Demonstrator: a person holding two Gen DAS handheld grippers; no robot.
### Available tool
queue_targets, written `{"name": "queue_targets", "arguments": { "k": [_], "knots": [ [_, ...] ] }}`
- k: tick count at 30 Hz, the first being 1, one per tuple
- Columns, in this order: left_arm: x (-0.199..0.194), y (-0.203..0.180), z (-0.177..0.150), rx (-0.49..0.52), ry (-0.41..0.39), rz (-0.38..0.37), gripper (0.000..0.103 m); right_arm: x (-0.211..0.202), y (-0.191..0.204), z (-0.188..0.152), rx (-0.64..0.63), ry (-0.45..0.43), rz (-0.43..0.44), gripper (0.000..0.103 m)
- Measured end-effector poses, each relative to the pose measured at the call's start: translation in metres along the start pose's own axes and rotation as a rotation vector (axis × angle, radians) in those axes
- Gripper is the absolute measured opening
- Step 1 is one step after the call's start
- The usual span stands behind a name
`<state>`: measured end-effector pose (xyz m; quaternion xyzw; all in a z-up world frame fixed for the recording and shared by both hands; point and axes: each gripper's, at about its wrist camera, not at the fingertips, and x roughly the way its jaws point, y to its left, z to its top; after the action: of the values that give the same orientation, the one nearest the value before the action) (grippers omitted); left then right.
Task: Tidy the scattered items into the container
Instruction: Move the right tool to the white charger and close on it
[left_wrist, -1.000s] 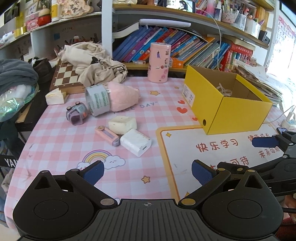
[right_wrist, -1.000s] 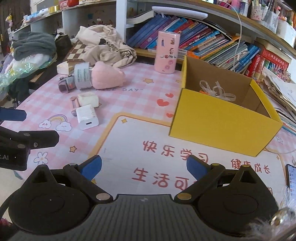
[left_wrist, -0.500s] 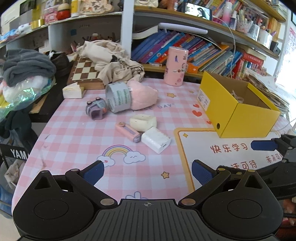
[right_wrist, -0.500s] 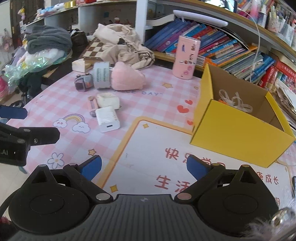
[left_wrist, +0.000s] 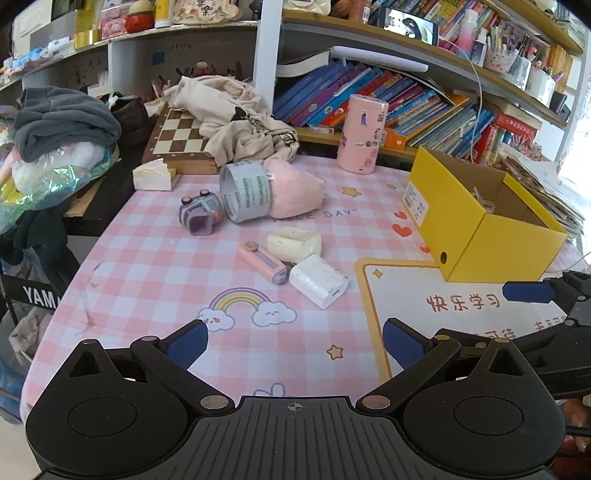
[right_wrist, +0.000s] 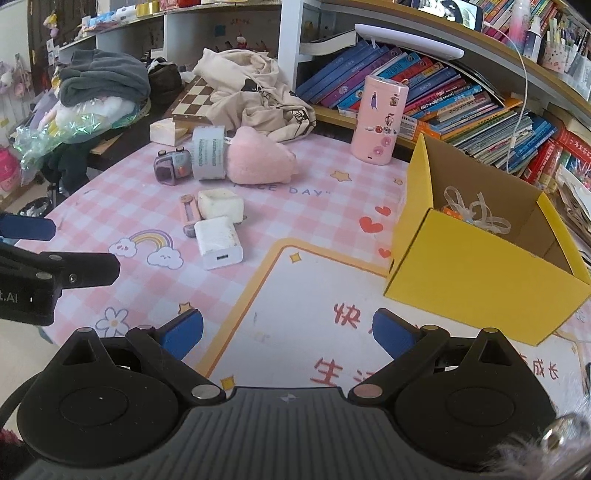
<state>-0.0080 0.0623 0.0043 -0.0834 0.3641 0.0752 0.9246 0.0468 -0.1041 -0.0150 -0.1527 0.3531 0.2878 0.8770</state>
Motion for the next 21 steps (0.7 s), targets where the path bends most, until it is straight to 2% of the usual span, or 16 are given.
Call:
{"name": "queue_targets", "arguments": {
  "k": [4,13,21],
  "knots": [
    [0.001,0.004,0.005,-0.010,-0.007,0.024,0.102,0.008,-0.001,0.008,-0.006,-0.003,0.023,0.099],
    [0.007,0.013,0.007,-0.060,-0.012,0.024,0.102,0.028,0.002,0.024,-0.054,0.019,0.073,0.099],
    [0.022,0.016,0.007,-0.114,0.023,0.025,0.102,0.043,0.006,0.026,-0.121,0.053,0.109,0.099]
  ]
}}
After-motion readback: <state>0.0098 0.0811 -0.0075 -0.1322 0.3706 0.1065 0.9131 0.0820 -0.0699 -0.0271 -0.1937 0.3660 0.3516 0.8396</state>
